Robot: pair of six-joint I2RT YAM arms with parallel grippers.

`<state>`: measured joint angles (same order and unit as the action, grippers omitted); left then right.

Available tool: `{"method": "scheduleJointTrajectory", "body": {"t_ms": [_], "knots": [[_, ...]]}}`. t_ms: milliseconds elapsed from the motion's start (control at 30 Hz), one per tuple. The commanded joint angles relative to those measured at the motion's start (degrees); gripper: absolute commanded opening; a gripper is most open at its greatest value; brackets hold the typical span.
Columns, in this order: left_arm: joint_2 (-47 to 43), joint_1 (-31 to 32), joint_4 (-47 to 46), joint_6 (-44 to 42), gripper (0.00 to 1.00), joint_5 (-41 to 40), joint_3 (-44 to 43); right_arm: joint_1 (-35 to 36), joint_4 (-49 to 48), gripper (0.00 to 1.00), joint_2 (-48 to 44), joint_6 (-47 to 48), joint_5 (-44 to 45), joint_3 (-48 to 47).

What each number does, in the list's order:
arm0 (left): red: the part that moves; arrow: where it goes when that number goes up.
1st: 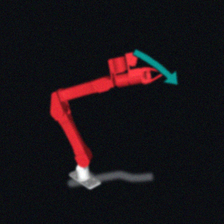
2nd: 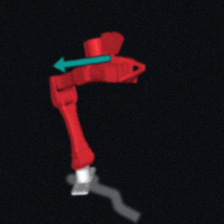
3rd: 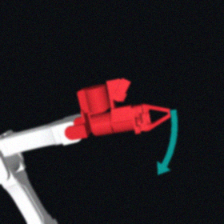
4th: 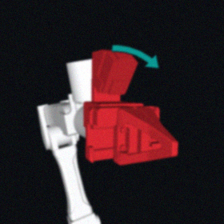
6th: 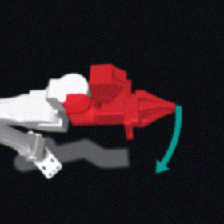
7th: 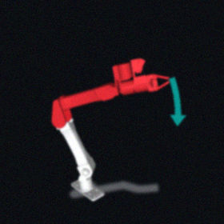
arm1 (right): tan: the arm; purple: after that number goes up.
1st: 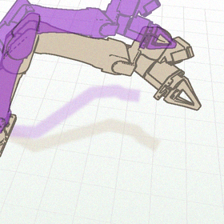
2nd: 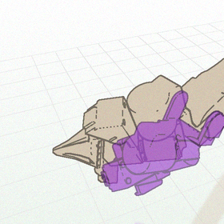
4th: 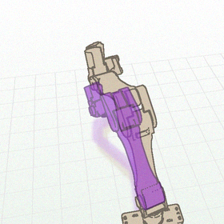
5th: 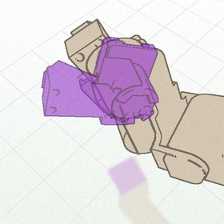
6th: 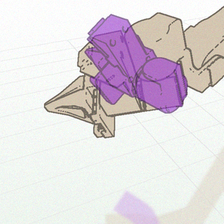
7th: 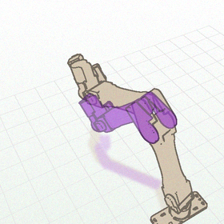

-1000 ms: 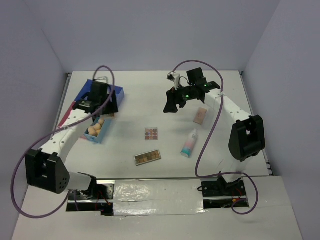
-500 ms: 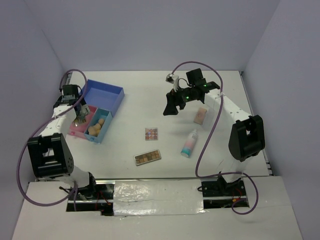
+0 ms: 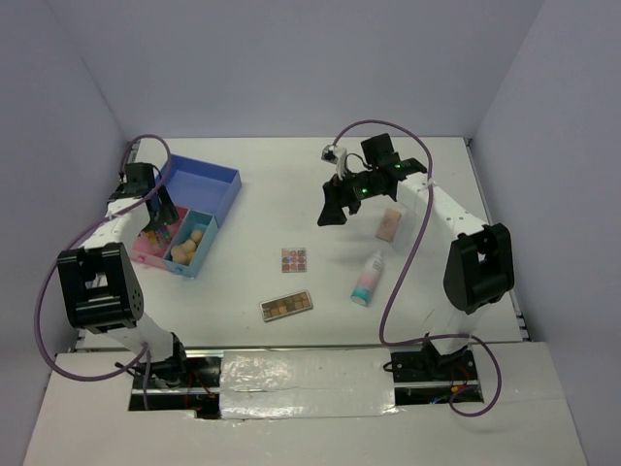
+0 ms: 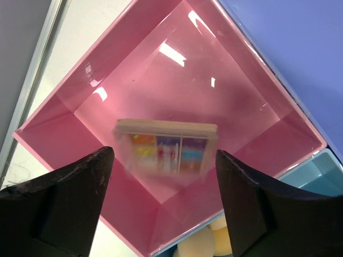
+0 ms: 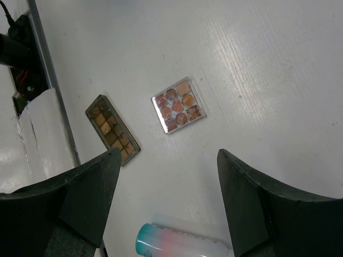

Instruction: Organize the makeup

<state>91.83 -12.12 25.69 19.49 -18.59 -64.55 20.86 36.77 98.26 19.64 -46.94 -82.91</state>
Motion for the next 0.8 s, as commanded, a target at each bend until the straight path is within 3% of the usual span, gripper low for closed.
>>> {"method": "scheduleJointTrajectory", "body": {"t_ms": [0,200,300,367,400,467,533,633,733,767], "knots": [[-2.71,-0.36,-0.82,-1.03,0.92,1.45,-0.05,0.49,1.11,0.80,-0.26,1.10,-0.35,-1.99],[-4.64,-0.36,-0.56,-1.29,0.97,2.76,1.45,0.85,1.90,0.80,0.79,1.19,-0.26,-2.95],[-7.01,-0.36,-0.82,-1.29,0.89,4.52,1.62,1.02,2.07,0.80,1.06,1.10,0.70,-2.96],[-10.17,-0.27,-2.13,-1.55,0.75,9.25,2.06,1.20,2.07,0.80,1.23,0.67,2.28,-2.87],[-11.23,0.16,-2.83,-1.56,0.49,11.62,2.93,1.29,1.99,0.80,1.41,0.58,4.64,-2.61],[-14.38,1.56,-3.98,-1.64,0.24,16.56,3.64,1.64,2.07,0.80,1.94,-0.04,7.64,-2.43],[-17.38,4.90,-4.77,-1.29,0.18,19.98,5.05,1.90,2.07,0.80,2.38,-0.65,12.64,-2.08],[-21.67,8.86,-7.67,0.98,0.21,25.24,8.73,1.99,2.59,0.80,2.99,-1.09,19.94,-2.51],[-26.50,11.68,-11.53,4.84,0.44,28.68,13.39,1.90,4.70,0.80,4.83,-0.83,27.14,-4.97],[-27.66,14.29,-13.20,5.90,0.59,29.13,15.49,1.99,5.06,0.81,5.36,-1.44,29.60,-6.46]]}}
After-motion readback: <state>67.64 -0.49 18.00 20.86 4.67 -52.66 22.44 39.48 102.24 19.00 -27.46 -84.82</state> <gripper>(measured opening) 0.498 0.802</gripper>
